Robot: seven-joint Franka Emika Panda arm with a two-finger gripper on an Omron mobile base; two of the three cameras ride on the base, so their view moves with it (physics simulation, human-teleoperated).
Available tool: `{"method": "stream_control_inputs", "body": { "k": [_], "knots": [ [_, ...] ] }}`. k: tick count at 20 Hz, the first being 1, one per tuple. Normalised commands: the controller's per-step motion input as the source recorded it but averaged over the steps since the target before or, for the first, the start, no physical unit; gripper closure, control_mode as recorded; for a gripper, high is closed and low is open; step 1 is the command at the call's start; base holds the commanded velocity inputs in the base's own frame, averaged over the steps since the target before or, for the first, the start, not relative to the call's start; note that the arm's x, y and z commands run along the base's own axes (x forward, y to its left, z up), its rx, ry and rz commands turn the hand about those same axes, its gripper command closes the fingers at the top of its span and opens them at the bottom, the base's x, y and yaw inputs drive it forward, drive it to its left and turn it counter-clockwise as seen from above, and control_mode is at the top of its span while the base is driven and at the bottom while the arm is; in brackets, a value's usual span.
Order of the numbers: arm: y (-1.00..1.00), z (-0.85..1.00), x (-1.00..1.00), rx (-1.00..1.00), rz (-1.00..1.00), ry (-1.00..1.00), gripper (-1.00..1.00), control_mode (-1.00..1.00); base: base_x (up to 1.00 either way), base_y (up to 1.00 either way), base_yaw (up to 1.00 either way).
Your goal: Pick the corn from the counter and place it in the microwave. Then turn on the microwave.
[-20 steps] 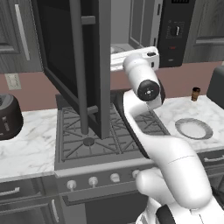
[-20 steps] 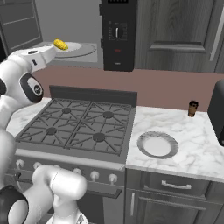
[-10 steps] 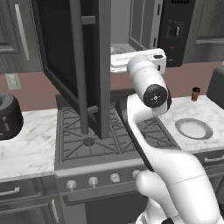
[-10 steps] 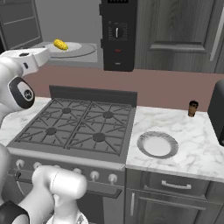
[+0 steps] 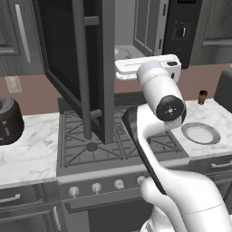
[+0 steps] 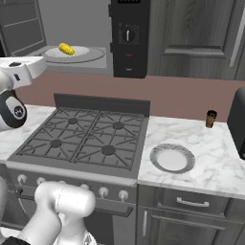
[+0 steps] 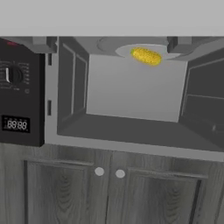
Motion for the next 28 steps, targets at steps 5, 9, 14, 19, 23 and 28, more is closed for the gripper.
{"method": "stream_control_inputs", "body": {
  "k": [5, 9, 14, 19, 23, 28],
  "knots": [
    [0.00, 0.00, -0.43, 0.00, 0.00, 0.00, -1.00, -1.00, 0.00, 0.00, 0.00],
    [0.00, 0.00, -0.50, 0.00, 0.00, 0.00, -1.00, -1.00, 0.00, 0.00, 0.00],
    [0.09, 0.00, -0.44, 0.00, 0.05, 0.01, -1.00, -1.00, 0.00, 0.00, 0.00],
    [0.31, 0.00, -0.36, 0.00, 0.08, 0.01, -1.00, -1.00, 0.00, 0.00, 0.00],
    [0.20, 0.00, -0.44, 0.00, 0.09, 0.01, -1.00, -1.00, 0.00, 0.00, 0.00],
    [0.15, 0.00, -0.40, 0.00, 0.10, 0.01, -1.00, -1.00, 0.00, 0.00, 0.00]
  ]
}}
